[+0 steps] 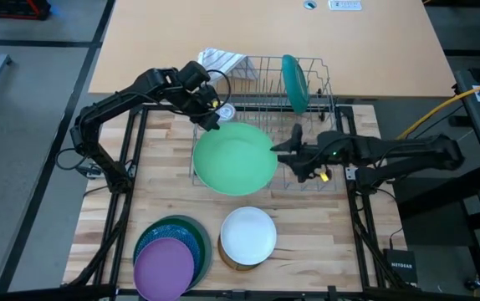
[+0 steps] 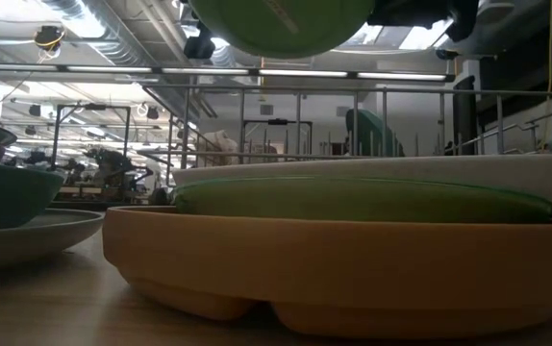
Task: Sort dishes
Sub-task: Put the light green plate in the dishwasher rack
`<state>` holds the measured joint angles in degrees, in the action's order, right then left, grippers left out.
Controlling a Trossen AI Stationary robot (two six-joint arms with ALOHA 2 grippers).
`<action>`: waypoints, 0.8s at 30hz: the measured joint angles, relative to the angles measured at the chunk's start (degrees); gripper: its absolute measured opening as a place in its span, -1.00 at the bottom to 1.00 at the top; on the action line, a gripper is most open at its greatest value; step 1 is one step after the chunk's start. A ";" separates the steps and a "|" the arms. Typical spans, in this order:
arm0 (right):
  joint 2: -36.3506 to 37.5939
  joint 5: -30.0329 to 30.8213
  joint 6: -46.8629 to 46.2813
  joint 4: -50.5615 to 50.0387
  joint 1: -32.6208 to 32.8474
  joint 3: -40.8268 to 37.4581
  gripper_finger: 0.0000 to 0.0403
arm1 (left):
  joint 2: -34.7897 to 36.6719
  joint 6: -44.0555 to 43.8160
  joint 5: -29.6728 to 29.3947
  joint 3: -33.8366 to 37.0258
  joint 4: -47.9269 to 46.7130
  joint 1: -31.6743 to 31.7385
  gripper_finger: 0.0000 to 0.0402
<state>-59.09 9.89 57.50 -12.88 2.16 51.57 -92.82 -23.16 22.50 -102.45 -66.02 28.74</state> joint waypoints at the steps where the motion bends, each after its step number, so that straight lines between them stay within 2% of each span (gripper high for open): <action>1: -0.58 0.01 0.02 0.00 0.35 0.00 -0.29 | -0.02 -0.43 0.15 0.01 -0.01 -0.01 -1.00; 6: -3.76 0.21 0.09 -0.02 2.06 0.00 -0.42 | -0.02 -1.13 0.70 0.02 -0.45 -0.01 -1.00; 15: -5.79 -0.63 0.58 0.10 4.49 0.00 -0.93 | -0.07 0.40 0.95 0.02 0.05 -0.01 -0.94; 18: -5.79 -0.92 -0.02 -0.74 5.28 -0.02 -0.94 | -0.04 3.02 0.97 0.00 -0.07 0.03 -0.90; 24: -5.75 0.08 -0.55 -1.14 7.40 -0.02 -0.91 | -0.03 14.96 0.91 0.00 4.75 0.01 -0.78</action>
<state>-64.84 9.97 56.95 -14.02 9.56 51.55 -92.85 -8.21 23.41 -102.45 -61.27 28.75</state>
